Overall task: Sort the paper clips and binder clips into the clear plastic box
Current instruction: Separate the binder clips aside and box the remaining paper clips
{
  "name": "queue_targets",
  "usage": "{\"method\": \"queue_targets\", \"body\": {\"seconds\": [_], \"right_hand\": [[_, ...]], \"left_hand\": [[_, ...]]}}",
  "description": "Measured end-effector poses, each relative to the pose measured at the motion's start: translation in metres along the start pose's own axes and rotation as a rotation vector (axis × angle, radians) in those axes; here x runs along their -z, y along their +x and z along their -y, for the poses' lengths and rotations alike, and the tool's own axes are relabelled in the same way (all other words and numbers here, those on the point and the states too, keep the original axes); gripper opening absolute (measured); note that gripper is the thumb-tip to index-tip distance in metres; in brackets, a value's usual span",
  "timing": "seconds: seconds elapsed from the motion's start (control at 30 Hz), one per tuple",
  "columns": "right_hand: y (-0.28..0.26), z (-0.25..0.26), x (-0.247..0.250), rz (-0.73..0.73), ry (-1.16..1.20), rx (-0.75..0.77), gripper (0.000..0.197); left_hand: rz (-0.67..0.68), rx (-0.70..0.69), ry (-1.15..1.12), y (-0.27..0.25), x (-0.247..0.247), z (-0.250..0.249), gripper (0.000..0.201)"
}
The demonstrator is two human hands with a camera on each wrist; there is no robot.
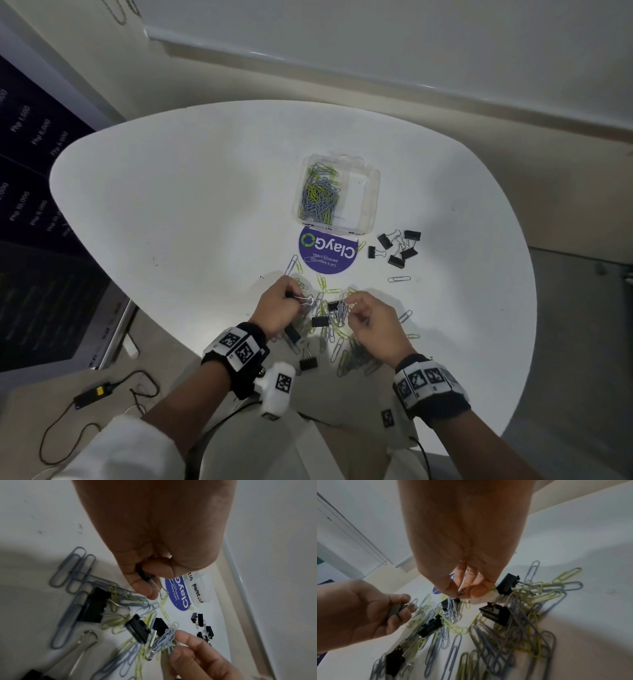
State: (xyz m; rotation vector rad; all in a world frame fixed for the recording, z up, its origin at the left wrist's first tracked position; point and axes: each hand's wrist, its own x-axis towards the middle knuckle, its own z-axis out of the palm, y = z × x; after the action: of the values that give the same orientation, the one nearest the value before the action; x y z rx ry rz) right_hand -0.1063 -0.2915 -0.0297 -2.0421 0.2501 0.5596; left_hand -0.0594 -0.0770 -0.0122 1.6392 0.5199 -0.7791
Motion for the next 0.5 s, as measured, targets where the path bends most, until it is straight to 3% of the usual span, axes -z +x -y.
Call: {"method": "queue_targets", "body": {"seconds": [0.1, 0.17, 0.33, 0.5], "right_hand": [[0.002, -0.003, -0.001, -0.016, -0.017, 0.0, 0.028], [0.001, -0.002, 0.0, -0.02, -0.056, 0.016, 0.029], [-0.001, 0.0, 0.001, -0.045, -0.067, -0.004, 0.025], [-0.002, -0.002, 0.003, -0.107, -0.092, -0.072, 0.022]], "left_hand": [[0.043, -0.022, 0.036, 0.002, -0.008, -0.004, 0.017], [0.067, -0.129, 0.285, 0.002, -0.01, -0.005, 0.013], [0.262, -0.338, 0.836, 0.002, -0.02, 0.001, 0.035], [0.185, -0.548, 1.122, 0.004, -0.026, 0.014, 0.039]]}}
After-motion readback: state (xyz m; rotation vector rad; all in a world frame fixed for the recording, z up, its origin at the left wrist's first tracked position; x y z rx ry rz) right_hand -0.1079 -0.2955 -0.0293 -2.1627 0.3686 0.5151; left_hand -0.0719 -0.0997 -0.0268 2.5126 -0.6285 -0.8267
